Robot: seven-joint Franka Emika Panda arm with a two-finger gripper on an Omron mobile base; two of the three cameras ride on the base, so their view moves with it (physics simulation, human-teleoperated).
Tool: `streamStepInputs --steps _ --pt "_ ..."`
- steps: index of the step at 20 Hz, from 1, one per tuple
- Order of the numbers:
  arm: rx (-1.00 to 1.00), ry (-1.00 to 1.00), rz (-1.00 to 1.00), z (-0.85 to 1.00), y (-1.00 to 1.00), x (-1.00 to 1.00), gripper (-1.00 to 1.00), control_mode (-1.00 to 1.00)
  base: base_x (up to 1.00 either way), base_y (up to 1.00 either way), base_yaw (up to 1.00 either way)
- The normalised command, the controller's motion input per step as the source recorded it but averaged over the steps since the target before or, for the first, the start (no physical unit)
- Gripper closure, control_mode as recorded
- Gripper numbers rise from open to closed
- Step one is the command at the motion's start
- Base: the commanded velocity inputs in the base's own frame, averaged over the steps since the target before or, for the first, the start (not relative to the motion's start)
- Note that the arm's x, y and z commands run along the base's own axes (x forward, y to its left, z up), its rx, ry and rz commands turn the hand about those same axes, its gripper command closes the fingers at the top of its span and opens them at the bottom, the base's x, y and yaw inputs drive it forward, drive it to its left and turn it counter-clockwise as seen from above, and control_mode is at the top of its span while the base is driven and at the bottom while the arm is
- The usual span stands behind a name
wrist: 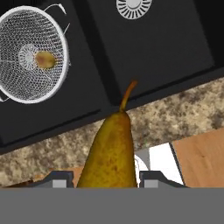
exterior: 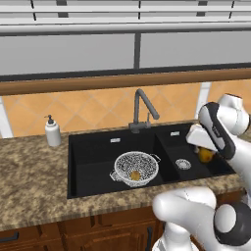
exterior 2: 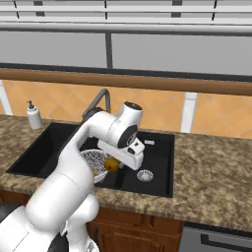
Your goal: Put the colander in the sink, put the kiwi, pear in the colander, and turn on the sink faucet and pour water over the colander.
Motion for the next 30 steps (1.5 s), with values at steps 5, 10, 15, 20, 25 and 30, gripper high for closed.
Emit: streamStepInputs --steps 5,10,15,20,25,30 --pt "-0.20 0.00 -0.08 0.02 1.00 0.00 1.00 -1.00 0.00 0.00 0.00" --pt "-0.13 0.00 -0.07 0.09 1.00 0.09 1.00 -1.00 0.00 0.00 0.00" --pt "-0.13 0.00 -0.08 0.01 1.00 0.25 1.00 -1.00 0.00 0.00 0.00" --pt "-0.13 0.00 -0.15 -0.01 1.00 0.19 1.00 -1.00 0.00 0.00 0.00" --pt "-0.11 0.00 -0.18 -0.29 0.74 0.20 1.00 -1.00 0.00 0.00 0.00" --pt "-0.06 0.01 -0.12 -0.30 0.09 0.52 1.00 -1.00 0.00 0.00 0.00"
